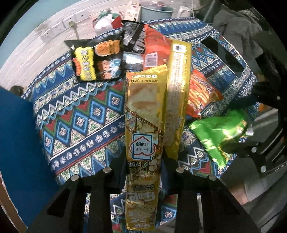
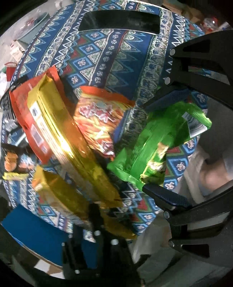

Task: Organize snacks
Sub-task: 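Grasp the yellow wafer bar with the left tool while the right tool grasps the green nut bag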

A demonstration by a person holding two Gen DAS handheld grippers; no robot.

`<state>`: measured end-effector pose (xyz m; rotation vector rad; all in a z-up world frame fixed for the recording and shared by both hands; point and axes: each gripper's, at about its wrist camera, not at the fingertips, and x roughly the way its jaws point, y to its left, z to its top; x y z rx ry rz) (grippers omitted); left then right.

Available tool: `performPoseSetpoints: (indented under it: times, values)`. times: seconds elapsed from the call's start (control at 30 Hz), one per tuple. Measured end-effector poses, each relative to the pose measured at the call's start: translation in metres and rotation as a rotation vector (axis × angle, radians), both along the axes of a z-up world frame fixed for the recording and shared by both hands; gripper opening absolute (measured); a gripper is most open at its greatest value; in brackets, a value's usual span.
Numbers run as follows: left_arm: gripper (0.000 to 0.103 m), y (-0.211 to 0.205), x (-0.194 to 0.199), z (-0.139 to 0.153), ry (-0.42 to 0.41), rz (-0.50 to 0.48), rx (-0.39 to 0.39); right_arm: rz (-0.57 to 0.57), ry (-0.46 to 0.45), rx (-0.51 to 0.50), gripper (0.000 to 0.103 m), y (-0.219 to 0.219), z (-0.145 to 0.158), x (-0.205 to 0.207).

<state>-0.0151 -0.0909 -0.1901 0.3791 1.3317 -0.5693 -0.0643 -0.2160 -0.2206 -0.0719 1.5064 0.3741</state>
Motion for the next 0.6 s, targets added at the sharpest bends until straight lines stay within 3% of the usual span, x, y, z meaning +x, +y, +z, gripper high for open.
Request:
performPoseSetpoints:
  times: [0.27,0.53,0.6]
  values:
    - [0.032,0.008,-0.003,-0.002,-0.003,0.031,0.014,0.072,0.015,-0.047,0.083,0.02,-0.01,-0.005]
    - [0.034,0.011,0.001,-0.011,0.039,0.056,0.018,0.077,0.009,-0.027,0.083,0.032,-0.012,0.004]
    - [0.038,0.012,0.001,-0.012,0.05,0.061,0.014,0.096,0.026,-0.02,0.083,0.034,-0.014,0.004]
